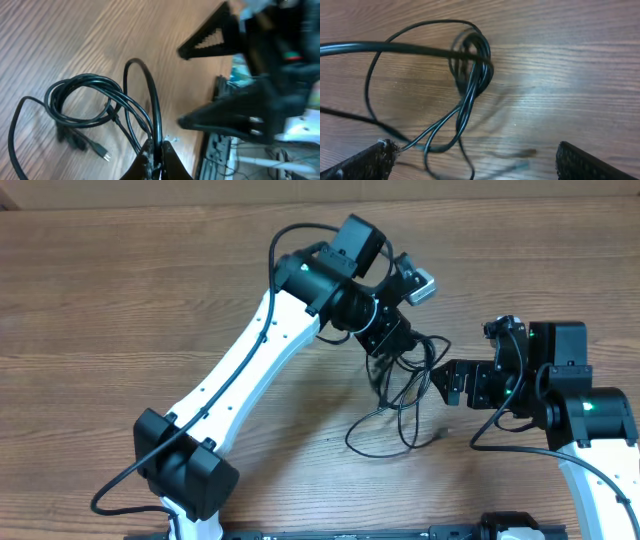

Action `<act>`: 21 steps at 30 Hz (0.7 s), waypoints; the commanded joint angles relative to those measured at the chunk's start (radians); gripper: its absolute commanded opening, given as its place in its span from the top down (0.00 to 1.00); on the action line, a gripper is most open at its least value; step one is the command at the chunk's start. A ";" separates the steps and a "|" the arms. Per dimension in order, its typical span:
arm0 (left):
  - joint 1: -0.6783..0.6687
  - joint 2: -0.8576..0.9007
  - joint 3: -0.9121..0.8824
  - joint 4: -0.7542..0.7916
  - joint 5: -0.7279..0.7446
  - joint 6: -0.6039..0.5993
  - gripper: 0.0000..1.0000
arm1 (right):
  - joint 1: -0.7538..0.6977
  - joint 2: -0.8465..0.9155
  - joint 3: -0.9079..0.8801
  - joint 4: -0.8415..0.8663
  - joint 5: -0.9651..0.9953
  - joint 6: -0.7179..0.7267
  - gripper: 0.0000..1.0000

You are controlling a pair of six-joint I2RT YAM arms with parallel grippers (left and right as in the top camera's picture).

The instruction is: Untangle cables

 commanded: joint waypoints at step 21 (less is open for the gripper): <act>-0.007 -0.209 0.096 -0.066 0.208 0.139 0.96 | -0.001 -0.010 0.001 0.230 -0.322 -0.024 0.93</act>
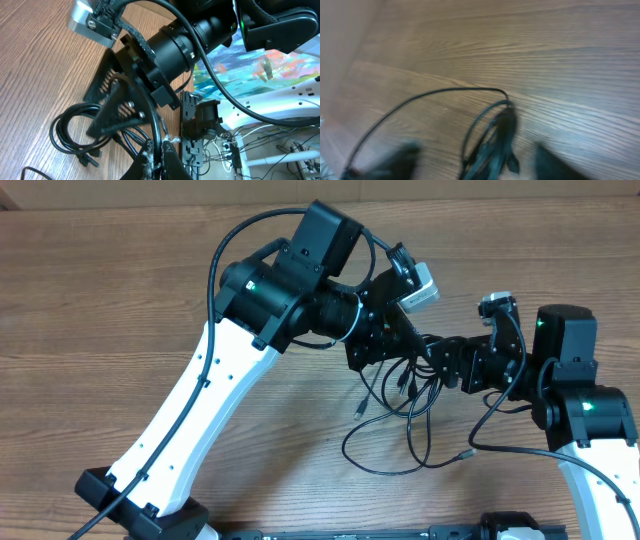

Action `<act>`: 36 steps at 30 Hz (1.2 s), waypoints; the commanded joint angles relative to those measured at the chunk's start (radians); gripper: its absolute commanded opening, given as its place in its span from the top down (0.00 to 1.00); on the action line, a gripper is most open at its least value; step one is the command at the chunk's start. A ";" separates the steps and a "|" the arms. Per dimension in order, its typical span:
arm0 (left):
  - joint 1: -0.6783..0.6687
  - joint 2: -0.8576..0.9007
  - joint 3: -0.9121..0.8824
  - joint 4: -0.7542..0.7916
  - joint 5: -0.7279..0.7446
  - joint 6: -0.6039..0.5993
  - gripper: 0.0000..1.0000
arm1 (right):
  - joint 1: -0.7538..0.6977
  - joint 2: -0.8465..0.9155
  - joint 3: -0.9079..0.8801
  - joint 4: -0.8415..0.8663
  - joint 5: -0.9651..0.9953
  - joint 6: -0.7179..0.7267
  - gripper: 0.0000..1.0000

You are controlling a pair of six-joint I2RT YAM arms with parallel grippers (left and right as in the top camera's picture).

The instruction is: Untangle cables

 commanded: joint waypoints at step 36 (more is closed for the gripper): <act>0.092 -0.021 0.026 -0.183 0.025 0.034 0.64 | -0.002 -0.211 0.013 0.190 -0.197 -0.085 0.96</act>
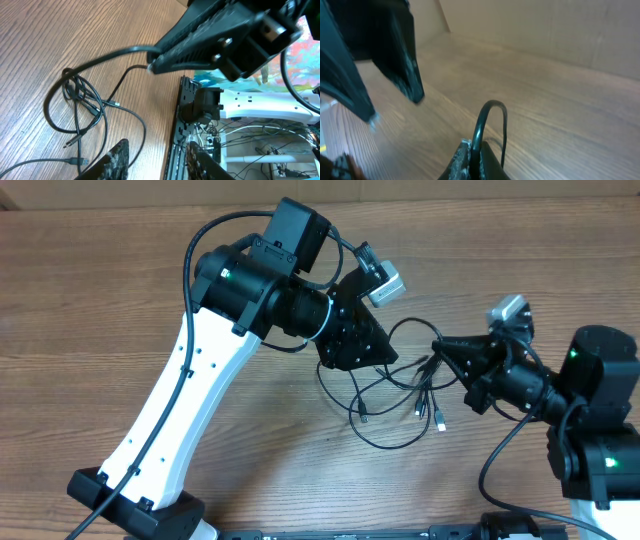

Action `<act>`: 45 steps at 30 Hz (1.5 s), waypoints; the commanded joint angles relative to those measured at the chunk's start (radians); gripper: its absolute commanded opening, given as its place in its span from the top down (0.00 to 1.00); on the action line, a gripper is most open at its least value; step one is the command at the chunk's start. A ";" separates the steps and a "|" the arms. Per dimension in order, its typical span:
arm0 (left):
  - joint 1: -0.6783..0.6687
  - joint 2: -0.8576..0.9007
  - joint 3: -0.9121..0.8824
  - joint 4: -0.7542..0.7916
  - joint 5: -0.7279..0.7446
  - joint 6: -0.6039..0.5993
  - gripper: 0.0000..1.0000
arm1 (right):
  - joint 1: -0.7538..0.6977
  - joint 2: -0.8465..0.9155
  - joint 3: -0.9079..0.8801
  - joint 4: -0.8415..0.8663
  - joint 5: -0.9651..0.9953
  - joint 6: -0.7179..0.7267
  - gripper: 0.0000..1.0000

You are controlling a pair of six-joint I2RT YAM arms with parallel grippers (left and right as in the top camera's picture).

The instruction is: Untangle cables

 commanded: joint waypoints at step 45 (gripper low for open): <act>0.044 0.006 0.024 0.169 -1.136 -0.536 0.00 | -0.003 -0.017 0.168 0.233 -0.422 0.398 0.96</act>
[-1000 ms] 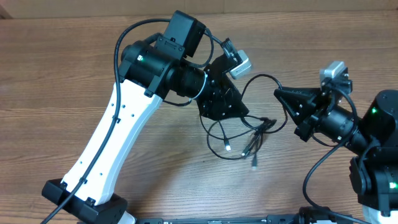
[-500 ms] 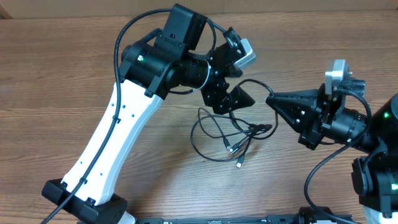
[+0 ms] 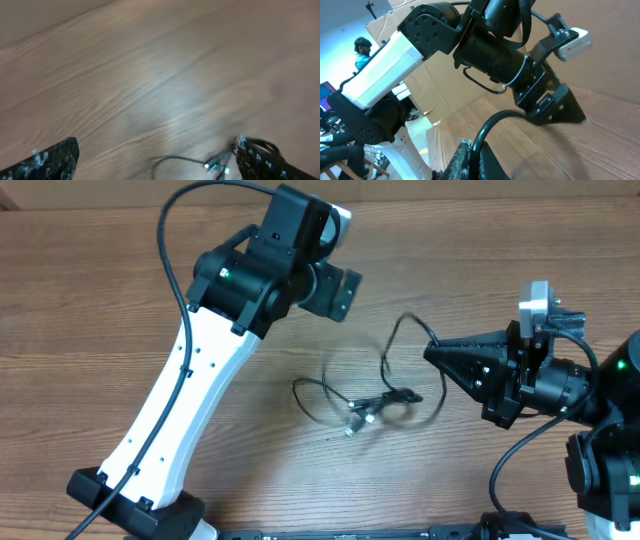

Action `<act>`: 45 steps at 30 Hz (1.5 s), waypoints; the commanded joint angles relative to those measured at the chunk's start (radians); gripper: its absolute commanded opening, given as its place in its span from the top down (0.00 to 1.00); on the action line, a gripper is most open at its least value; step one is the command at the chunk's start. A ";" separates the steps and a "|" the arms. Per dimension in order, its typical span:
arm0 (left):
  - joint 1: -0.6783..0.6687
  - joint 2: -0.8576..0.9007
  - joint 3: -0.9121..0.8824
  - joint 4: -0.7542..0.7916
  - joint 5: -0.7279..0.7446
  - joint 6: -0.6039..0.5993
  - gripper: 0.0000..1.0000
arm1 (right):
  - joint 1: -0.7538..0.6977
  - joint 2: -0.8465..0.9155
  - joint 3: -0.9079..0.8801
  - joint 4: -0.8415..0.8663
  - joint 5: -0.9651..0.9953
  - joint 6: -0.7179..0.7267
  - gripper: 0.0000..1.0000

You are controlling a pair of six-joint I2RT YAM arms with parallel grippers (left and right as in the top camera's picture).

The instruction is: Untangle cables

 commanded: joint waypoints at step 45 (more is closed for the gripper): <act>0.091 0.006 0.008 -0.108 0.366 0.054 0.00 | 0.126 0.330 0.035 -0.639 0.908 -0.003 0.00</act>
